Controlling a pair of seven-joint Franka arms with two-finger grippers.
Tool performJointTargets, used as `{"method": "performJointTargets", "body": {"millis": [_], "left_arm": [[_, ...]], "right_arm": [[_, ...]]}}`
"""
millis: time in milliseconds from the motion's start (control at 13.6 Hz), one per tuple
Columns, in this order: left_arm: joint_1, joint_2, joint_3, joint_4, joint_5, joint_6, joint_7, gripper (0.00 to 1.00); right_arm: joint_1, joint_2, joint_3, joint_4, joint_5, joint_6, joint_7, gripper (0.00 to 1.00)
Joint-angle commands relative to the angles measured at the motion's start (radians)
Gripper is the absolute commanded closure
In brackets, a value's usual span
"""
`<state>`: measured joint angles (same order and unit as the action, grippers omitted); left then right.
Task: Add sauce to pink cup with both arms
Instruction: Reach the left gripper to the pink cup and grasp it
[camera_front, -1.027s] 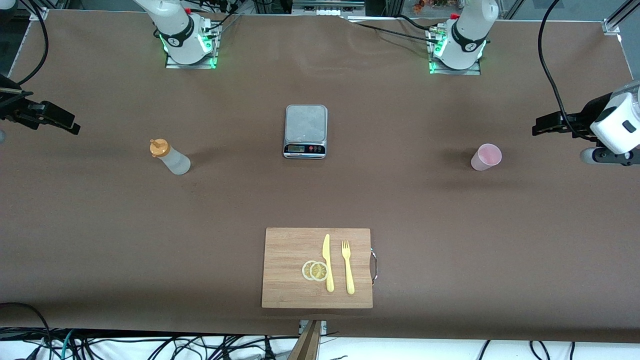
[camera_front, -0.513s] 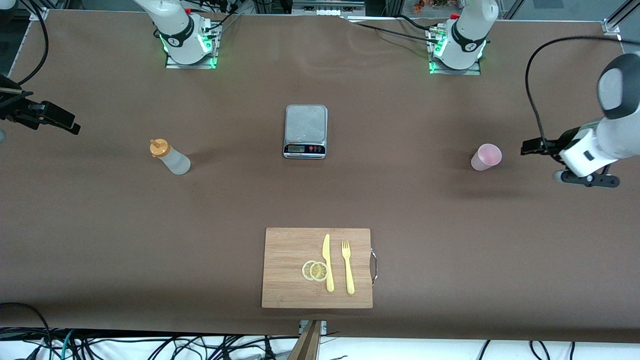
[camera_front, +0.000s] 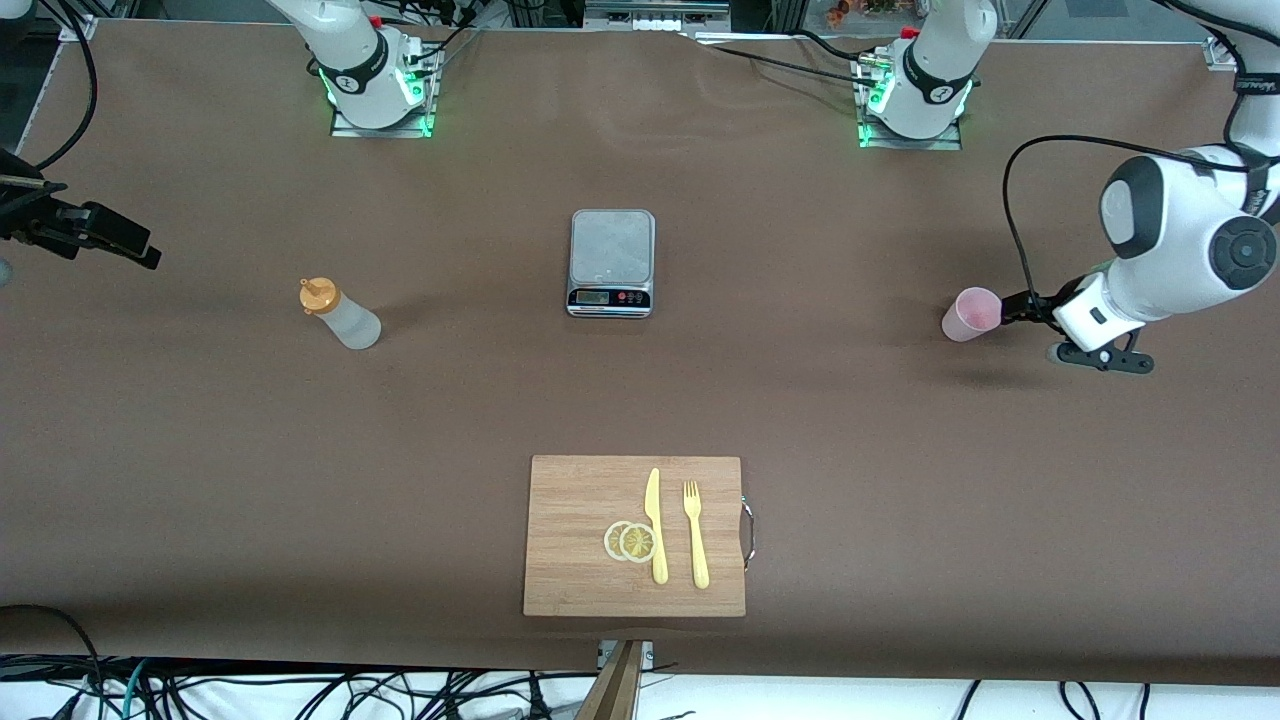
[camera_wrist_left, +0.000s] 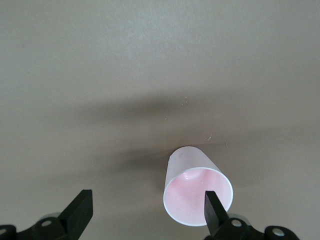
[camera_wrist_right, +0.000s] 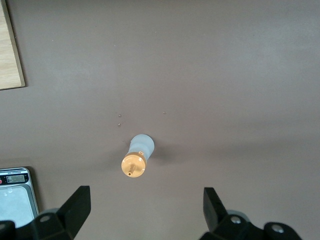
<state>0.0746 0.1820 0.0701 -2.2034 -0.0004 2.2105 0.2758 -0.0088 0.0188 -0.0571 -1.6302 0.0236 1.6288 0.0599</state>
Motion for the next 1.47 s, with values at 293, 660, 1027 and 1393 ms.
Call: {"method": "performJointTargets", "body": {"millis": [293, 660, 1027, 1393], "left_arm": [[-0.002, -0.032, 0.003, -0.157, 0.023, 0.141, 0.019, 0.03], [-0.002, -0.021, 0.003, -0.225, 0.023, 0.242, 0.019, 0.09], [-0.007, -0.013, 0.003, -0.225, 0.016, 0.245, 0.017, 0.63], [-0.013, -0.012, 0.003, -0.219, 0.008, 0.242, 0.005, 1.0]], "right_arm": [[0.001, -0.002, -0.003, 0.006, 0.015, -0.01, -0.012, 0.0], [0.001, -0.002, -0.003, 0.006, 0.015, -0.01, -0.011, 0.0], [0.001, -0.002, -0.003, 0.006, 0.015, -0.012, -0.011, 0.0], [0.001, -0.002, -0.003, 0.006, 0.015, -0.015, -0.011, 0.0]]}}
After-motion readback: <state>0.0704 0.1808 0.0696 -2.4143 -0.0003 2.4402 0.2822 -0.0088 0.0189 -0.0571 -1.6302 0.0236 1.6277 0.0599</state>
